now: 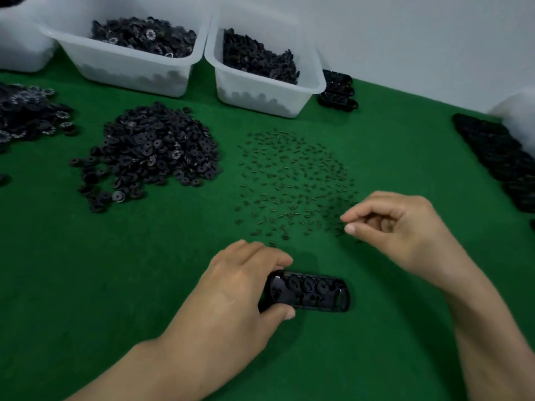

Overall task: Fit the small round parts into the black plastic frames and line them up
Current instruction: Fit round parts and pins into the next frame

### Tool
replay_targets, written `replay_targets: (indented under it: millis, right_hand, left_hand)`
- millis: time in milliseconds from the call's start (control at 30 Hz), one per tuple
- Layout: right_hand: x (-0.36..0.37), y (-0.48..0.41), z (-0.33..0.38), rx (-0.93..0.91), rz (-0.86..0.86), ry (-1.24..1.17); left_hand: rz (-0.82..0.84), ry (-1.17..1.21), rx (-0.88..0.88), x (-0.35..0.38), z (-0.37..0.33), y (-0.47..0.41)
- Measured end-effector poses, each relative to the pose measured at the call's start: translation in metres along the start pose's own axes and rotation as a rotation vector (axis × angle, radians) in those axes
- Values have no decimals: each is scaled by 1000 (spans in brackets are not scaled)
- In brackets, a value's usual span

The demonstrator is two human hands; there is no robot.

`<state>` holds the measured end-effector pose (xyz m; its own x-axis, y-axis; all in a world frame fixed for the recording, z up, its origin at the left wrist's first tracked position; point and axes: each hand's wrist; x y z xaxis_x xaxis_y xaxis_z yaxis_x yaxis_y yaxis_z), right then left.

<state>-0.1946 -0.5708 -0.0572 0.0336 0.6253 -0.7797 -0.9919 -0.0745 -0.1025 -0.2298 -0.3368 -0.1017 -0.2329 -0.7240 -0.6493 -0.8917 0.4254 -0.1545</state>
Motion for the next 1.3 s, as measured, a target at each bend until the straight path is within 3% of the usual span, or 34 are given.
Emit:
replay_targets:
  millis: [167,567,667,800,1300]
  right_hand:
    - [-8,1,-4,-6,68,188]
    - [7,9,-3,-40,107,212]
    - [9,14,7,-148,45,145]
    - [30,28,26,-361,113,14]
    - [39,30,23,-497,93,221]
  left_hand:
    - [1,-8,-20,3,-1,-1]
    - [-38,-84,-5,2,-4,-1]
    - [-40,-85,-7,2,-4,-2]
    - [-51,-66,3,4,-2,-2]
    - [-65,-36,-13,4,-2,-2]
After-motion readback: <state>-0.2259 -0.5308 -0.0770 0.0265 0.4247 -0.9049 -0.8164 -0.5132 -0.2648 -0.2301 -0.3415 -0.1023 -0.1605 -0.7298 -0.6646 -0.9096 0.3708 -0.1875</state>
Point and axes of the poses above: each hand's wrist, its own y-axis away from the middle knuckle, its own x-axis out of the palm, z = x × y, and after that the axes turned 4 degrees about -z, right-handed
